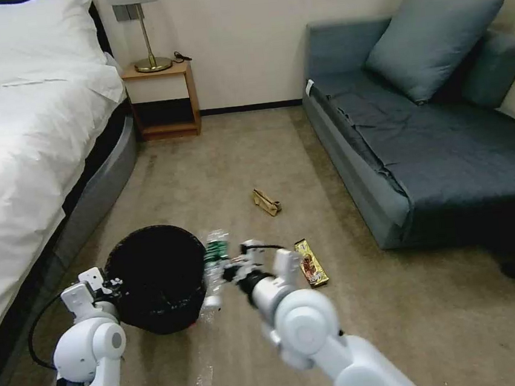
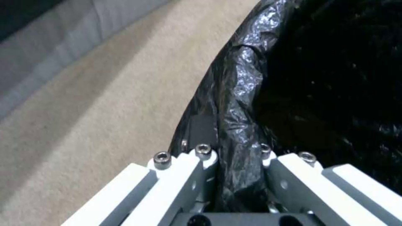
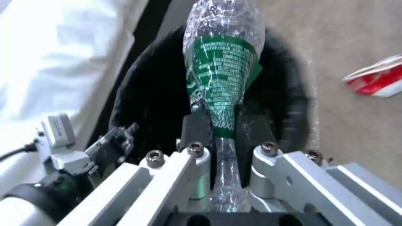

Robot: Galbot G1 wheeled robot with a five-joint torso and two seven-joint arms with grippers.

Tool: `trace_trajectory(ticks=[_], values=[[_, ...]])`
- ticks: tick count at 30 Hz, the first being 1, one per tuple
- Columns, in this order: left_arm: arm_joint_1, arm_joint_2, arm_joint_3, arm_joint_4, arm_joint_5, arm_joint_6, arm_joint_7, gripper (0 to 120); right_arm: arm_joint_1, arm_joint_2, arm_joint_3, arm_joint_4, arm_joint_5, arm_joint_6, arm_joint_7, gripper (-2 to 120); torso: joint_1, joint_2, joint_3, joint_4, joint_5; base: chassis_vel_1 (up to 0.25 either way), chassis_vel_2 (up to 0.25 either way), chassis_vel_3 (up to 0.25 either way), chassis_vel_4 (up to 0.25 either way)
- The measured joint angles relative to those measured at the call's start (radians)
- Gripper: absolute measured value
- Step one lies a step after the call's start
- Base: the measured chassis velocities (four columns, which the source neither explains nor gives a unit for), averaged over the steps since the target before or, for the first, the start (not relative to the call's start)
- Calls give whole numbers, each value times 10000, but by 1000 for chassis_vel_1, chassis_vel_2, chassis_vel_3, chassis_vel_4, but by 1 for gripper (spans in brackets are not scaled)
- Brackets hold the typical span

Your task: Pick up the trash bin, then pick up the garbage on the floor and place it into the trash bin.

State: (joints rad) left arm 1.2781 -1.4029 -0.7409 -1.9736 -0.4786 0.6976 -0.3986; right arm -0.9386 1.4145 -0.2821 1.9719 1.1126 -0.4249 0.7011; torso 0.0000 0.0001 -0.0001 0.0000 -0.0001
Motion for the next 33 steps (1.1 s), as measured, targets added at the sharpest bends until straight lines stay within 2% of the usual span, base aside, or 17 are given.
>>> trace_trajectory(ticks=[2, 4, 7, 11, 16, 18, 19, 23, 24, 27, 28, 30, 33], values=[[104, -157, 210, 4, 84, 4, 12, 3, 408, 531, -626, -983, -344, 253, 2, 8, 0, -1, 1, 1, 0, 0, 0, 0, 0], [118, -176, 237, 2, 90, 5, 14, 3, 450, 580, -678, -1066, -381, 280, 1, 8, 0, -1, 0, 1, 0, 0, 0, 0, 0], [257, -320, 498, -104, 136, 21, 20, 3, 1032, 984, -1229, -2188, -847, 655, -50, 8, 0, -1, 1, 1, 0, 0, 0, 0, 0], [360, -356, 631, -236, 148, 44, 29, 3, 1492, 1039, -1357, -2801, -1075, 814, -119, 8, 0, -1, 1, 1, 0, 0, 0, 0, 0], [360, -373, 696, -300, 163, 60, 39, 3, 1643, 850, -1334, -2823, -1173, 740, -187, 9, 0, -1, 1, 0, 1, 0, 0, 0, 0], [313, -375, 706, -301, 164, 78, 39, 3, 1571, 756, -1289, -2672, -1194, 689, -196, 16, 0, -1, 1, 0, 1, 0, 0, 0, 0], [313, -375, 706, -301, 164, 78, 39, 3, 1571, 756, -1289, -2672, -1194, 689, -196, 16, 0, -1, 1, 0, 1, 0, 0, 0, 0], [173, -376, 686, -295, 156, 95, 40, 3, 1207, 563, -1232, -2281, -1204, 485, -210, 36, 0, -1, 1, -1, 2, 0, 0, 0, 0], [173, -376, 686, -295, 156, 95, 40, 3, 1207, 563, -1232, -2281, -1204, 485, -210, 36, 0, -1, 1, -1, 2, 0, 0, 0, 0], [167, -372, 633, -308, 136, 109, 40, 3, 1113, 549, -1216, -2200, -1207, 458, -214, 51, 0, -1, 1, -1, 1, 0, 0, 0, 0], [167, -372, 633, -308, 136, 109, 40, 3, 1113, 549, -1216, -2200, -1207, 458, -214, 51, 0, -1, 1, -1, 1, 0, 0, 0, 0], [179, -360, 602, -345, 121, 119, 40, 3, 1111, 577, -1201, -2130, -1202, 458, -217, 61, 0, -1, 0, 0, 1, 0, 0, 0, 0], [192, -348, 580, -379, 99, 129, 40, 3, 1110, 606, -1191, -2084, -1195, 458, -219, 67, 0, -1, 1, 0, 1, 0, 0, 0, 0]])
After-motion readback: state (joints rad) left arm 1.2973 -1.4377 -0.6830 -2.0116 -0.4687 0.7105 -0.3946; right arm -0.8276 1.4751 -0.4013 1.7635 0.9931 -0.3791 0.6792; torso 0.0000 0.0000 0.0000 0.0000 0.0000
